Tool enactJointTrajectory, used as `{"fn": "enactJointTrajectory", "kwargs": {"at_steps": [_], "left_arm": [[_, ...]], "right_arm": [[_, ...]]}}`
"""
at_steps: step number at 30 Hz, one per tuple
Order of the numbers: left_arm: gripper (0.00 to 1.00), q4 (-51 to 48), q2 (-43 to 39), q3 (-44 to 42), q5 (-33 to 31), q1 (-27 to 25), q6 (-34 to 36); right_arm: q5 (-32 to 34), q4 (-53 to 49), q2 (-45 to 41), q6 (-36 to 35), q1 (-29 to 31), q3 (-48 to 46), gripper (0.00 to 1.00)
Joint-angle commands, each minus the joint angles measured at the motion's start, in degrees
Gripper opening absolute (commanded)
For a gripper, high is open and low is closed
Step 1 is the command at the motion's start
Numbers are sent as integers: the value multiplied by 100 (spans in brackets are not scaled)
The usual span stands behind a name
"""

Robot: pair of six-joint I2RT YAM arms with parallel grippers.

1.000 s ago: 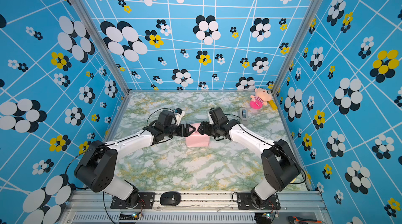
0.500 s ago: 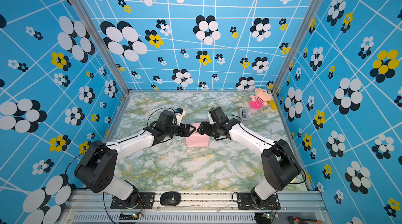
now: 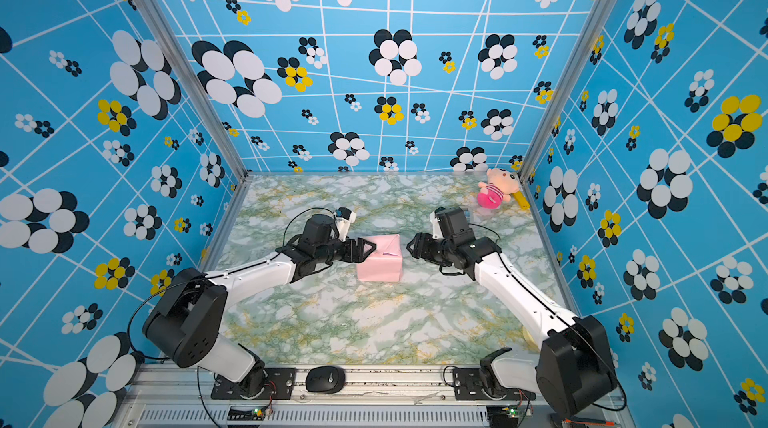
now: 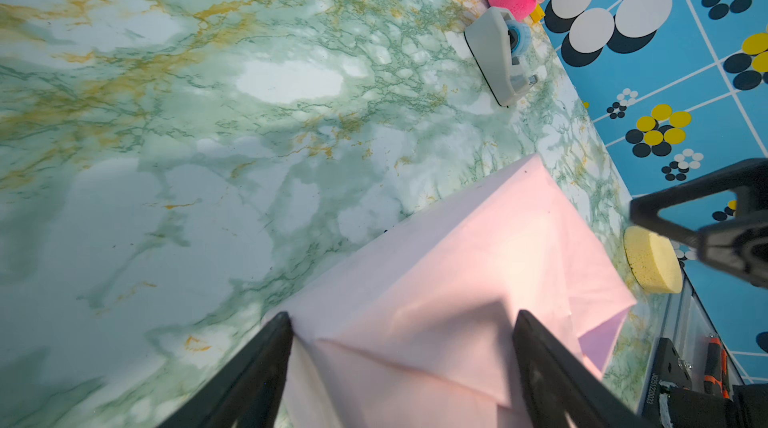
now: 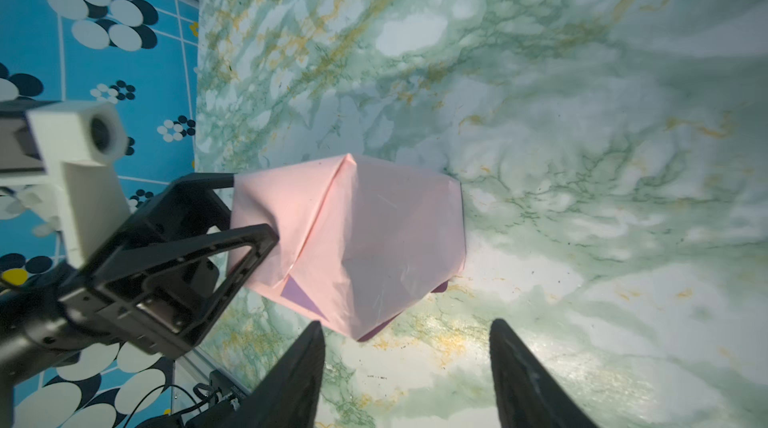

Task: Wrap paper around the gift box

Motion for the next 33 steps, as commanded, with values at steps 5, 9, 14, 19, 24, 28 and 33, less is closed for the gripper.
{"fn": "enactJointTrajectory", "kwargs": {"at_steps": [5, 9, 14, 19, 24, 28, 33], "left_arm": [[84, -940, 183, -421, -386, -21, 146], [84, -934, 113, -473, -405, -22, 221], [84, -890, -97, -501, -456, -23, 401], [80, -1142, -691, -114, -594, 18, 812], [59, -1044, -1219, 334, -349, 31, 1005], [46, -755, -1153, 485, 335, -19, 853], [28, -629, -717, 537, 737, -65, 707]], "right_arm": [[-262, -103, 973, 91, 560, 776, 74], [-407, 62, 1612, 81, 662, 1099, 73], [-344, -29, 2120, -13, 697, 1169, 62], [109, -124, 2080, -19, 696, 768, 50], [127, -33, 1988, 29, 688, 543, 48], [103, 28, 1972, 40, 691, 521, 47], [86, 111, 1961, 73, 691, 472, 47]]}}
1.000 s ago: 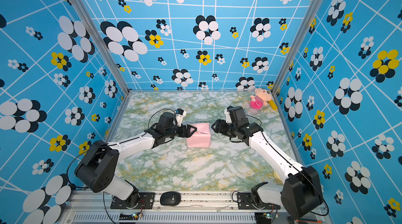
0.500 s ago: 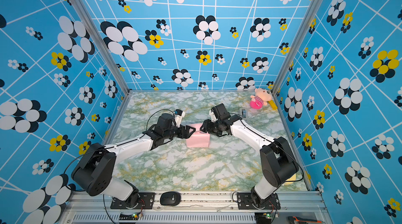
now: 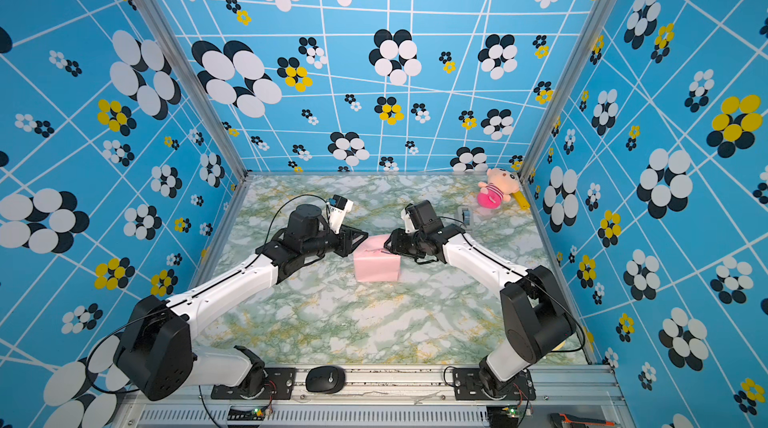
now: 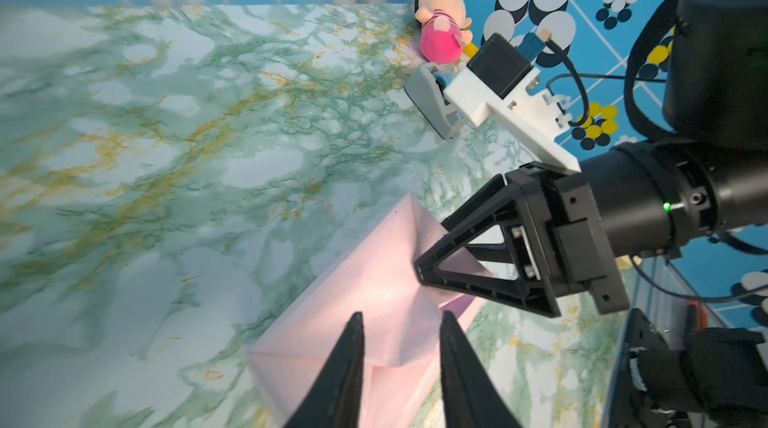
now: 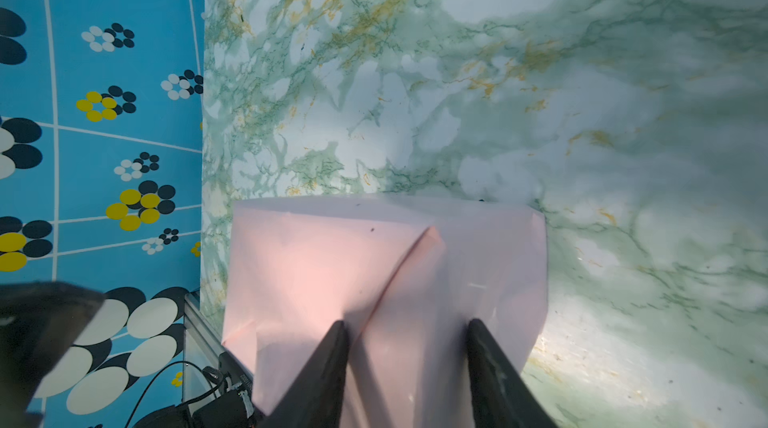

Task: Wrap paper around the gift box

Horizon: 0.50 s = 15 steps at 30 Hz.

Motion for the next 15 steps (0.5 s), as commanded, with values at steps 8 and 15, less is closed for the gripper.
{"fn": "enactJointTrajectory", "kwargs": {"at_steps": [8, 15], "left_arm": [[14, 375, 965, 290, 926, -129, -110], [10, 698, 1418, 375, 1207, -123, -79]], "right_arm": [[354, -535, 162, 57, 48, -345, 46], [345, -458, 150, 106, 48, -442, 45]]}}
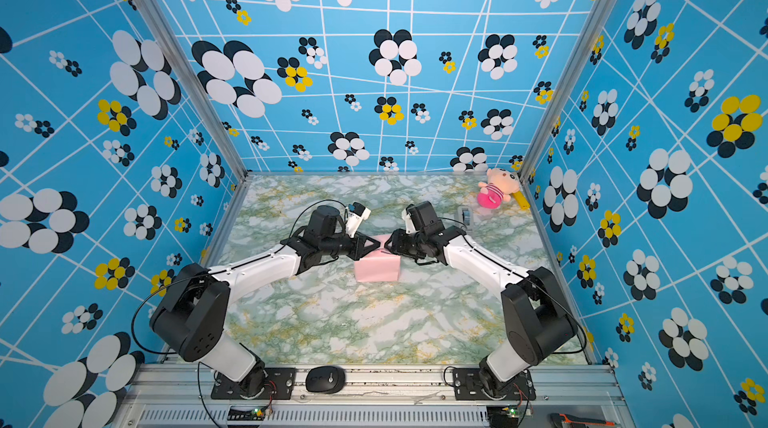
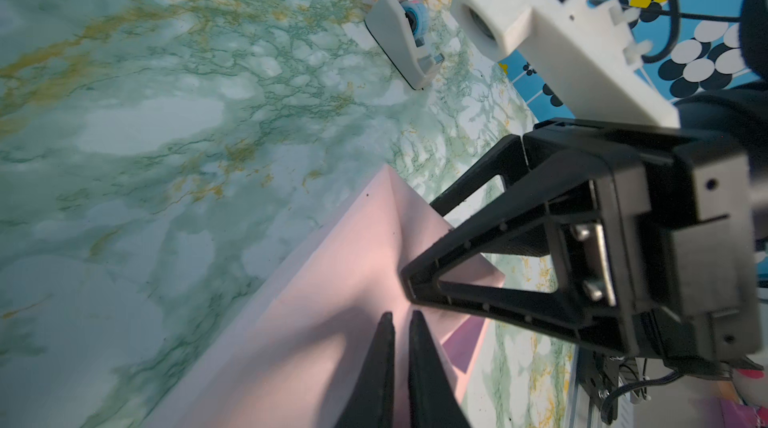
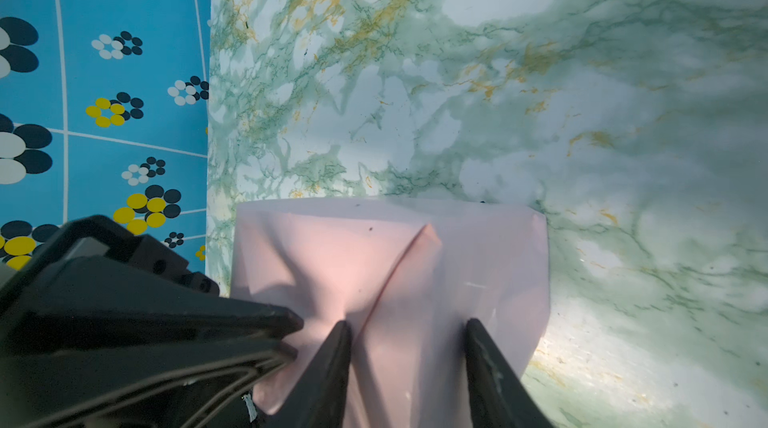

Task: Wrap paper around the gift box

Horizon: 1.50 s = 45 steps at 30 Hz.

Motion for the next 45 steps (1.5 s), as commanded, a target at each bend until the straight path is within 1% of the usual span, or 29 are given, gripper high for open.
{"fn": "enactJointTrajectory", "kwargs": {"at_steps": [1, 5, 10, 15, 19, 20, 22, 24, 27, 30, 34, 38, 40, 42, 44, 45], "left_arm": [[10, 161, 228, 103, 368, -18, 68], [9, 142, 181, -191, 607, -27, 204], [8, -267, -26, -461, 602, -49, 580], [8, -869, -191, -523, 389, -71, 1035], [7, -1234, -76, -459, 137, -87, 1290], [8, -1290, -37, -438, 86, -101, 1336], [8, -1306, 0, -445, 34, -130, 1425], [8, -1316, 32, -472, -66, -128, 1434], [8, -1326, 55, -526, -118, -132, 1466], [8, -1250, 63, -593, -158, -125, 1453], [8, -1223, 74, -604, -250, -123, 1383], [9, -1192, 5, -603, -266, -123, 1304], [13, -1217, -109, -586, -289, -123, 1237], [20, -1235, -362, -544, -287, -88, 1084], [29, -1212, -684, -486, -318, -9, 803], [30, -1156, -853, -454, -336, 60, 591]], "right_arm": [[356, -607, 215, 29, 48, -324, 45], [382, -590, 227, 77, 52, -322, 44], [461, -622, 247, 86, 46, -305, 44], [444, -600, 286, 104, 48, -321, 43], [410, -574, 246, 104, 48, -256, 43], [409, -577, 209, 96, 42, -223, 44], [330, -495, 133, 102, 47, -143, 49], [119, -367, 64, 139, 40, -21, 59], [-276, -45, 30, 246, 39, 78, 64], [-503, 152, 96, 376, 56, 150, 66], [-472, -137, 238, 242, 115, 162, 66], [-364, -215, 353, 180, 126, -209, 61], [-212, -388, 447, 86, 114, -277, 57], [13, -534, 519, 21, 115, -348, 53], [166, -539, 505, 16, 113, -404, 50], [229, -535, 484, 0, 107, -451, 50]]}}
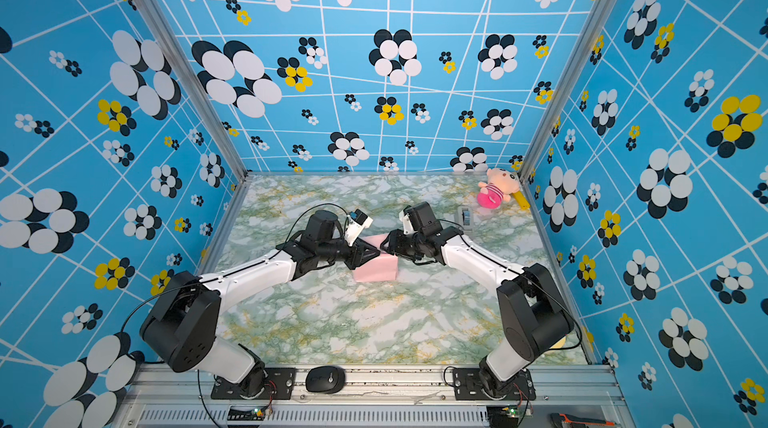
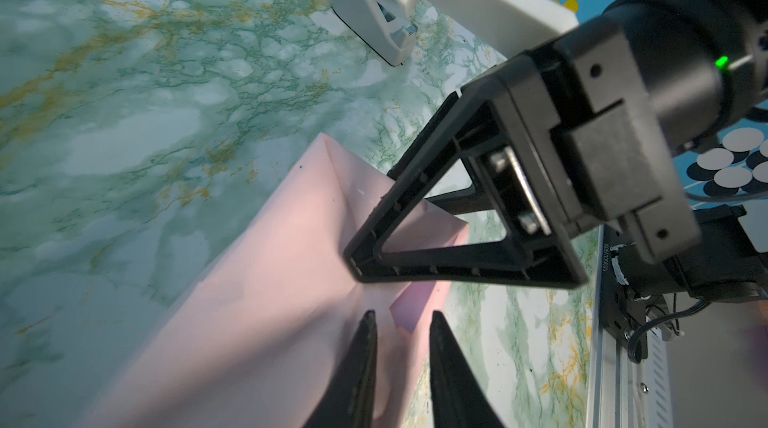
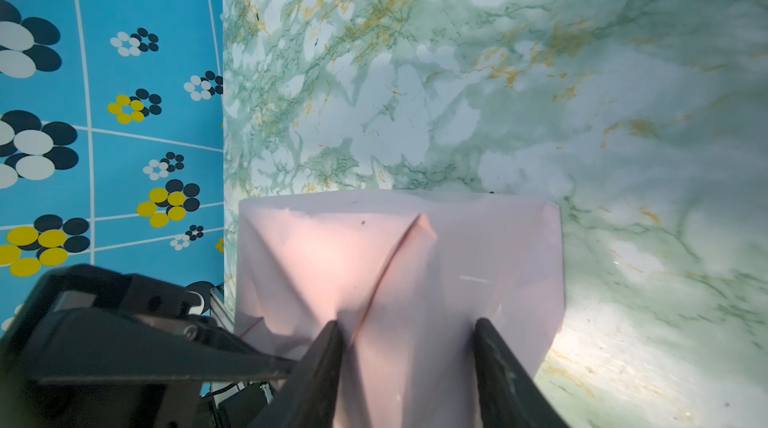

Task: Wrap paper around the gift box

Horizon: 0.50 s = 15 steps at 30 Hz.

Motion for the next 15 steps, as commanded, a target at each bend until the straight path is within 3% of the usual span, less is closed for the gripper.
{"fn": "enactJointTrajectory", "kwargs": {"at_steps": [1, 6, 15], "left_arm": [[31, -593, -459, -122, -337, 186, -627], [14, -413, -809, 2, -399, 525, -1271], [6, -24, -320, 61, 165, 519, -1433]], "right_arm": [[539, -773, 314, -179, 70, -408, 49], [625, -795, 246, -216, 61, -408, 48], [643, -737, 160, -218, 66, -418, 48]]}}
